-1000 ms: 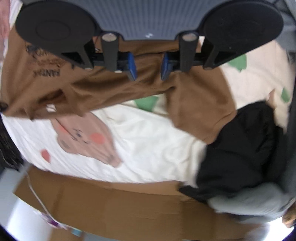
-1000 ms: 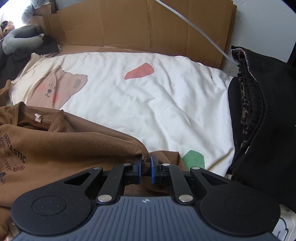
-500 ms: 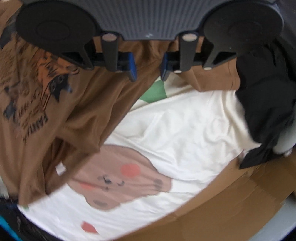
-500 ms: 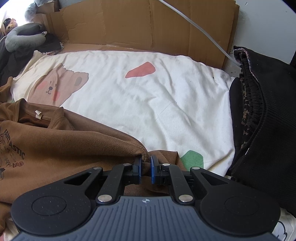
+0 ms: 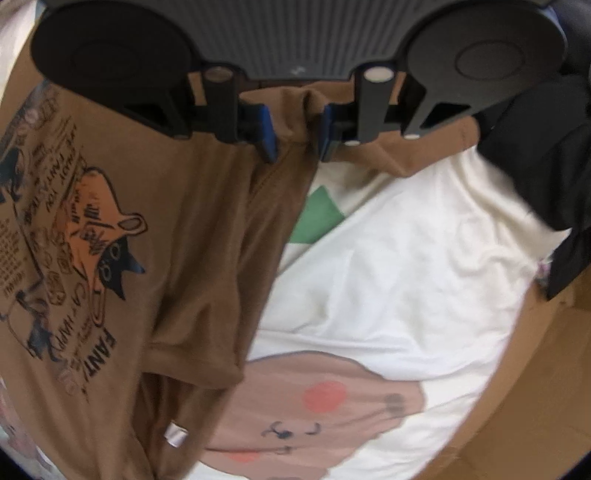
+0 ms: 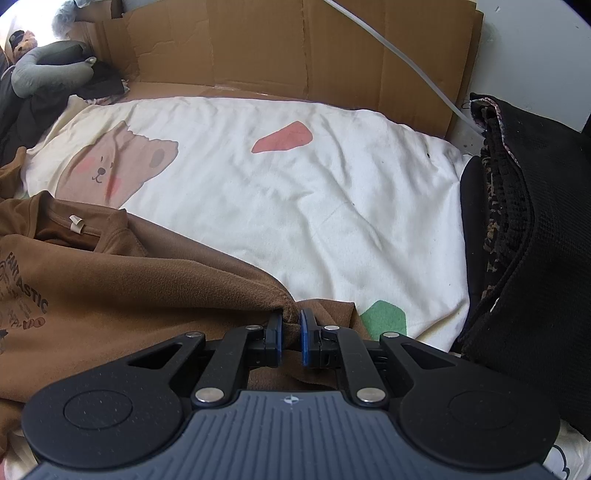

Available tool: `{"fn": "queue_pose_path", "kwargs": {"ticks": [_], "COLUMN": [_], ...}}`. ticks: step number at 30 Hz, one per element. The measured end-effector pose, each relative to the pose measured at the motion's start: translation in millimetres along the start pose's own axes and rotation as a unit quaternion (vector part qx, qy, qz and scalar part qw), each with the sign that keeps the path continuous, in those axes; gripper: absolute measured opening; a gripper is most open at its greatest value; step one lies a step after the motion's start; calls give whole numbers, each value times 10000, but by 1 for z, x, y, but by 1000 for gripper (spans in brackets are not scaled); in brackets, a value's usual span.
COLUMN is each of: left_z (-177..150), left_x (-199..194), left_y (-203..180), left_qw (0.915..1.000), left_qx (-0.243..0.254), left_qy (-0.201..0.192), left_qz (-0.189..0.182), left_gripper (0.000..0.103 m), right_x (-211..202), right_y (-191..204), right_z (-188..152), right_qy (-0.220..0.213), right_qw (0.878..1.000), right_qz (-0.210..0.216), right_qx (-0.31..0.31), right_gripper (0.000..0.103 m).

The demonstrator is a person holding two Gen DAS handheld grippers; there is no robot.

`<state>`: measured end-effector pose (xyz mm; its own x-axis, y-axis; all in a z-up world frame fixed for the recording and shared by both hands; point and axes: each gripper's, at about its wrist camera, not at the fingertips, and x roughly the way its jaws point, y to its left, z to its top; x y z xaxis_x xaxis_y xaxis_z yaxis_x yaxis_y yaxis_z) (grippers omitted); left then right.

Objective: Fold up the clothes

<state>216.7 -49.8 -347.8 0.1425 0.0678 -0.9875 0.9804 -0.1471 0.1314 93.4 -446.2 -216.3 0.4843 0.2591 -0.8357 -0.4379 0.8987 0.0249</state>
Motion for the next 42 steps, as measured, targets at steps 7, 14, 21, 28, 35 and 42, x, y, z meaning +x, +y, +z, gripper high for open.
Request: {"fn": "queue_pose_path", "kwargs": {"ticks": [7,14,21,28,35,42], "left_z": [8,-6,-36,-47,-60,-57], "left_x": [25,17,-12,-27,-33,-6], "left_y": [1,10,36,55,97,114], "left_qw": [9992,9997,9911,9670,9176,9028], "left_qx": [153,-105,-940,-1870,-3109,-3507], "left_qy": [256,-89,-914,-1622,-2415,-2393], "left_qz": [-282,-221,238,605,550,679], "left_gripper": [24,10,8,7,6,6], "right_x": [1,1,0,-2,5,34], "right_y": [0,0,-1,2,1,3], "right_z": [0,3,15,39,65,87], "right_qy": [34,-29,-127,-330,-423,-224], "right_qw": [10000,9998,9990,9965,9931,9899], "right_qz": [-8,-124,-293,-479,-707,-740], "right_qx": [-85,-134,-299,-602,-839,-1189], "right_gripper": [8,8,8,8,6,5]}}
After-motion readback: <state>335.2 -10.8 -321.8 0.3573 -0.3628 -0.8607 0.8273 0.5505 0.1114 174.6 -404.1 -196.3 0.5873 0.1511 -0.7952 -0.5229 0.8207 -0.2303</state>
